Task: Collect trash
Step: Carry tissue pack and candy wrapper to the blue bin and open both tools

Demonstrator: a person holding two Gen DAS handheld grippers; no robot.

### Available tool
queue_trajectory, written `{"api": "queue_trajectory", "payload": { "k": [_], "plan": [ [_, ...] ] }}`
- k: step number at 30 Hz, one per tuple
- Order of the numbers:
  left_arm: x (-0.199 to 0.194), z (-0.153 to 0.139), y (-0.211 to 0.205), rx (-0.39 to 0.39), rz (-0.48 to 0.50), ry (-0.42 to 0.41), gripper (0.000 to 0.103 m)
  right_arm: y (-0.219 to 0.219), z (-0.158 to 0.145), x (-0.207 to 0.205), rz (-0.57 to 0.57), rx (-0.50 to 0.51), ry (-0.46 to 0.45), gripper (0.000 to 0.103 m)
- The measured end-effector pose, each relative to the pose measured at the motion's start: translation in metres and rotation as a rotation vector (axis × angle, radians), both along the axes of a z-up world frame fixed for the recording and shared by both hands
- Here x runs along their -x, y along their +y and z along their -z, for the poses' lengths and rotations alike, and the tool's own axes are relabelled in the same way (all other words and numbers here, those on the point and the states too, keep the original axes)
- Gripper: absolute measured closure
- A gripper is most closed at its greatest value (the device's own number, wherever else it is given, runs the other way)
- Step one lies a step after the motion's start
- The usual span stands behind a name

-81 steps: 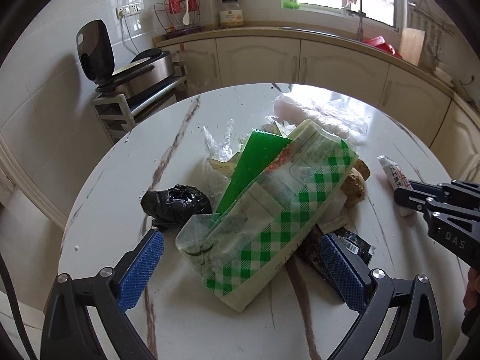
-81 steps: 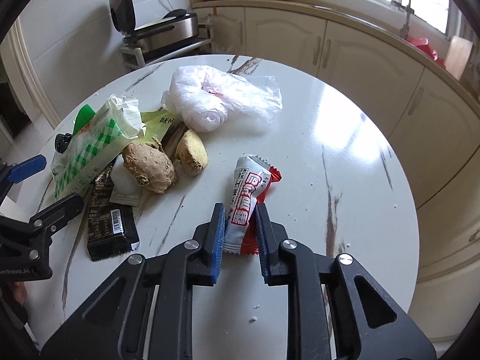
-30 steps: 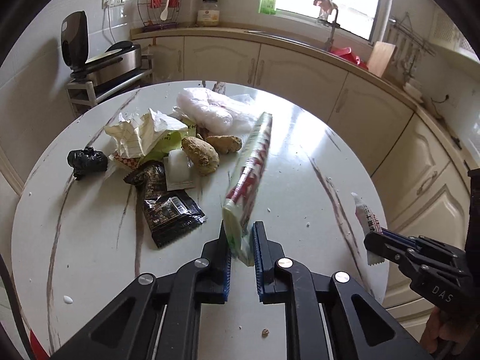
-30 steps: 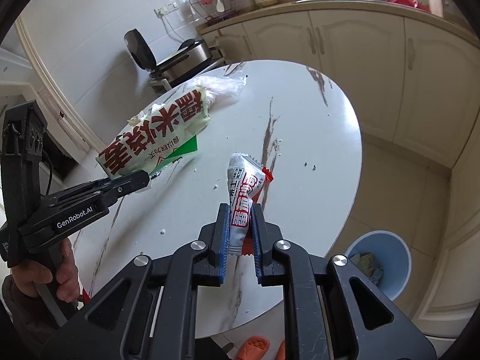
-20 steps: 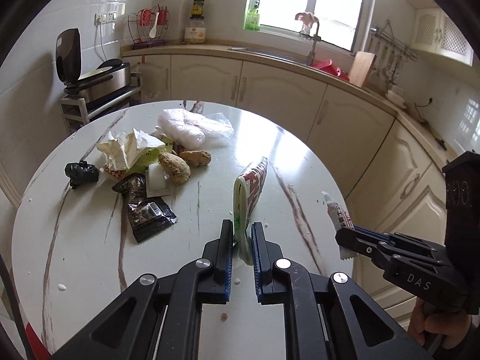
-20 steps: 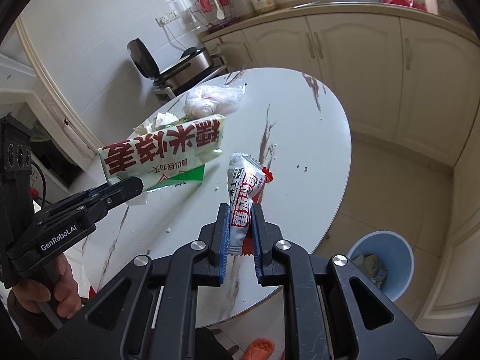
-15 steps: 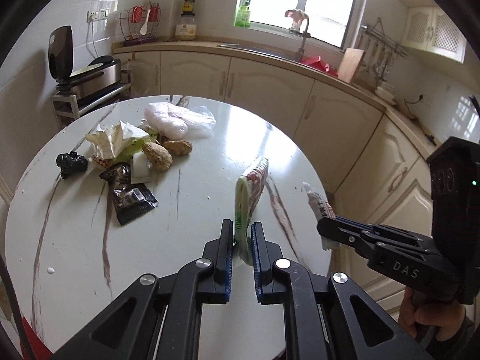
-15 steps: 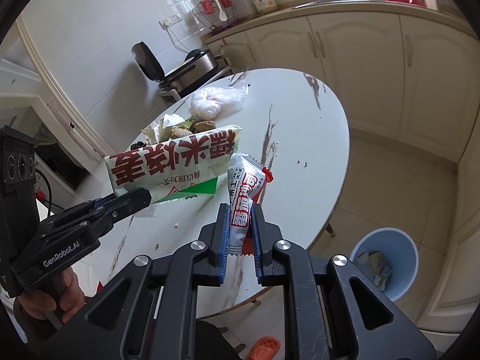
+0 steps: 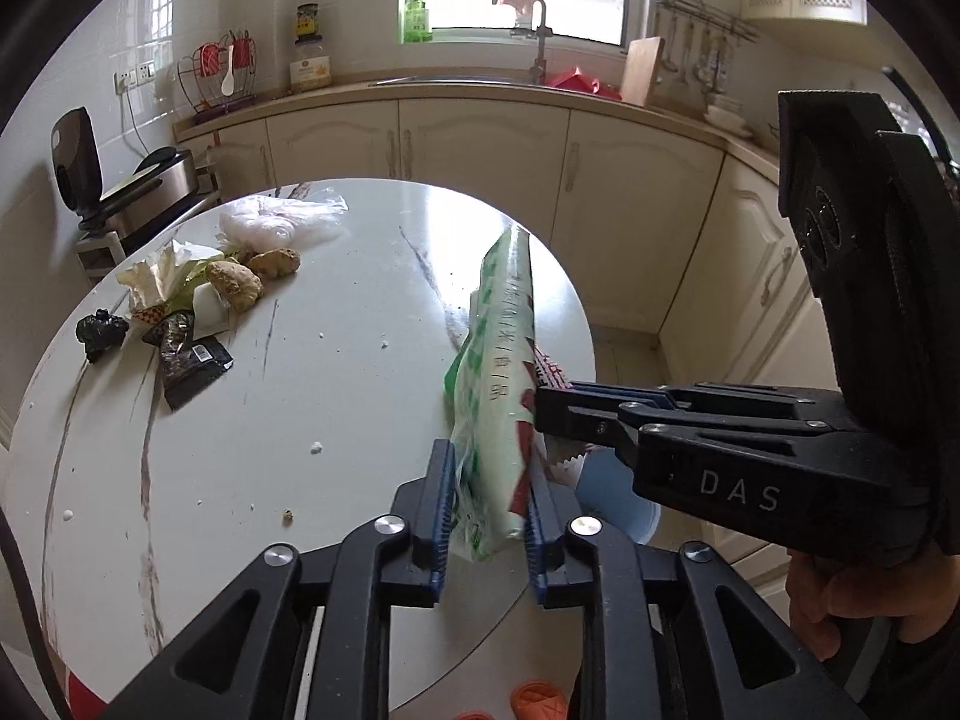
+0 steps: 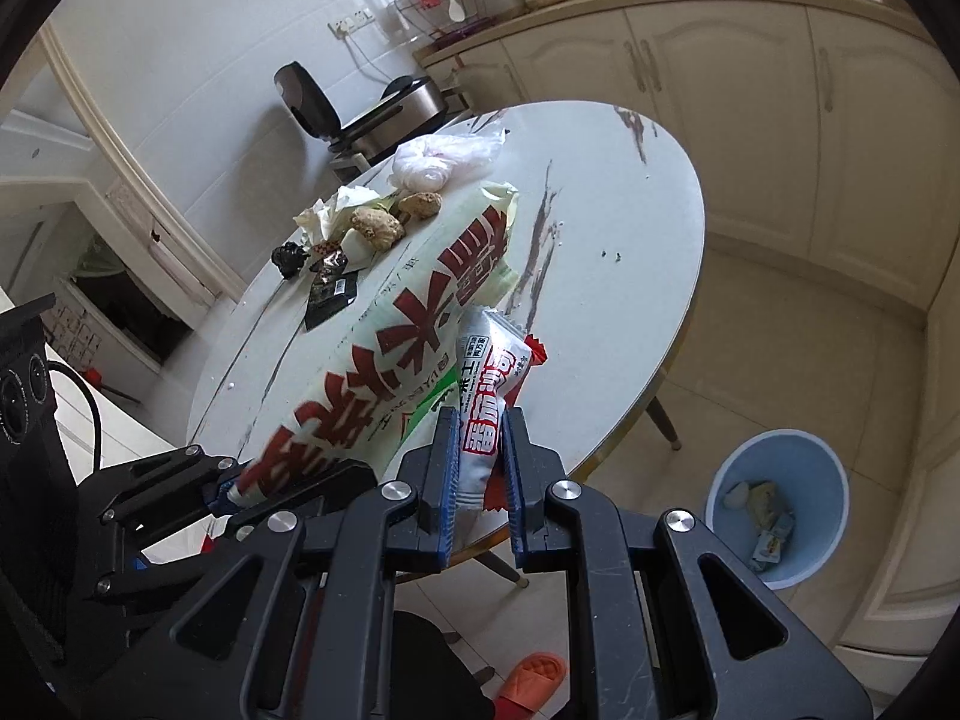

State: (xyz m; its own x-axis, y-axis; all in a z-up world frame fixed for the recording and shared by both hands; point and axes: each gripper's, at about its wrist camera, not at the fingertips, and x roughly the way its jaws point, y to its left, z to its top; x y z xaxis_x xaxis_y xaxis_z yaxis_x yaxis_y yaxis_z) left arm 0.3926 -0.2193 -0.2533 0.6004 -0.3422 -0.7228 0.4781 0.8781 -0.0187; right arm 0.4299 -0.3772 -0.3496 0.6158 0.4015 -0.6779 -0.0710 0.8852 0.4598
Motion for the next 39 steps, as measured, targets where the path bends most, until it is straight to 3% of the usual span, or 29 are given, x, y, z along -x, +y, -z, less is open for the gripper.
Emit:
{"api": "queue_trajectory", "payload": {
  "k": [3,10,17,25,35,39],
  "plan": [
    [-0.002,0.003,-0.008,-0.006,-0.005,-0.014,0.073,-0.003,0.004,-0.001,0.000,-0.003,0.007,0.089],
    [0.003,-0.001,-0.020,-0.022,0.027,-0.075,0.092,-0.012,0.000,0.001,0.008,-0.022,-0.028,0.089],
    [0.000,-0.013,-0.033,0.040,0.076,-0.093,0.095,-0.039,-0.009,0.012,0.060,-0.049,-0.073,0.090],
    [-0.023,-0.015,-0.104,0.065,0.195,-0.062,0.094,-0.103,-0.013,0.039,0.207,-0.007,-0.099,0.090],
    [-0.102,0.055,-0.203,-0.003,0.280,0.091,0.093,-0.191,0.055,0.038,0.377,-0.016,0.041,0.090],
    [-0.126,0.078,-0.230,-0.053,0.280,0.080,0.083,-0.219,0.089,0.034,0.422,-0.020,0.108,0.090]
  ]
}}
